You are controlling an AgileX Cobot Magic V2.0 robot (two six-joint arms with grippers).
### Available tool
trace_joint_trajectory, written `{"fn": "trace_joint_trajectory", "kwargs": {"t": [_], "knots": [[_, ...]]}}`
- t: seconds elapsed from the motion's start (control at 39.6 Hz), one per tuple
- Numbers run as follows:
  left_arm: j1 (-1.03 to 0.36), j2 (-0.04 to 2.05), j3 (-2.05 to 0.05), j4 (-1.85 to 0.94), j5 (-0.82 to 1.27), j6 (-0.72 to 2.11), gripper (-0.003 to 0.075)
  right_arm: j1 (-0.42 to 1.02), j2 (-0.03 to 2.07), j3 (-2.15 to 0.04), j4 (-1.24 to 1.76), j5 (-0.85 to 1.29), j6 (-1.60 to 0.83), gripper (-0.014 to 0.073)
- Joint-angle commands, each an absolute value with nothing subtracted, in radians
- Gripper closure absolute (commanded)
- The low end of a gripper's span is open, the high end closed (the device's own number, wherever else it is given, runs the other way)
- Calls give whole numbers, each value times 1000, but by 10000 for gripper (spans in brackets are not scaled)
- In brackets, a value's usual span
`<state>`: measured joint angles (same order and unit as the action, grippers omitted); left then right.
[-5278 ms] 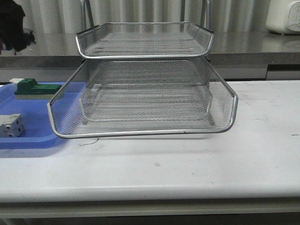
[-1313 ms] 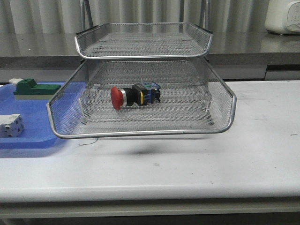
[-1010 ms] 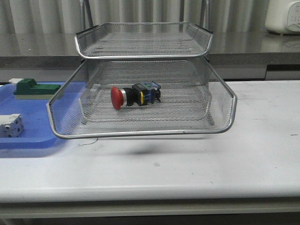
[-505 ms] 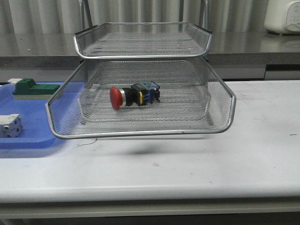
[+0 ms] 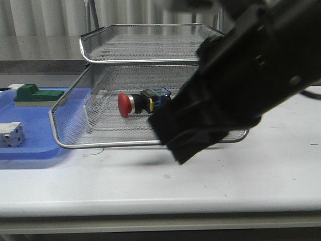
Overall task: Place button on rack with both arms
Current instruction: 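Push the middle mesh tray back into the rack with the right gripper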
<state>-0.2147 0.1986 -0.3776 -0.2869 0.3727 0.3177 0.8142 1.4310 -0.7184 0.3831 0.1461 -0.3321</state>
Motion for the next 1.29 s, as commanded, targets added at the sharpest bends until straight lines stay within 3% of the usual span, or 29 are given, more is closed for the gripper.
{"fn": "trace_joint_trajectory", "kwargs": {"t": [0.0, 0.3, 1.26], "knots": [[-214, 208, -402, -304, 292, 309, 739, 846, 1495, -799, 392, 87, -340, 703], [-214, 208, -402, -304, 292, 309, 739, 812, 1670, -937, 374, 88, -340, 703], [-214, 208, -402, -304, 292, 309, 739, 640, 1855, -1266, 300, 120, -342, 703]]}}
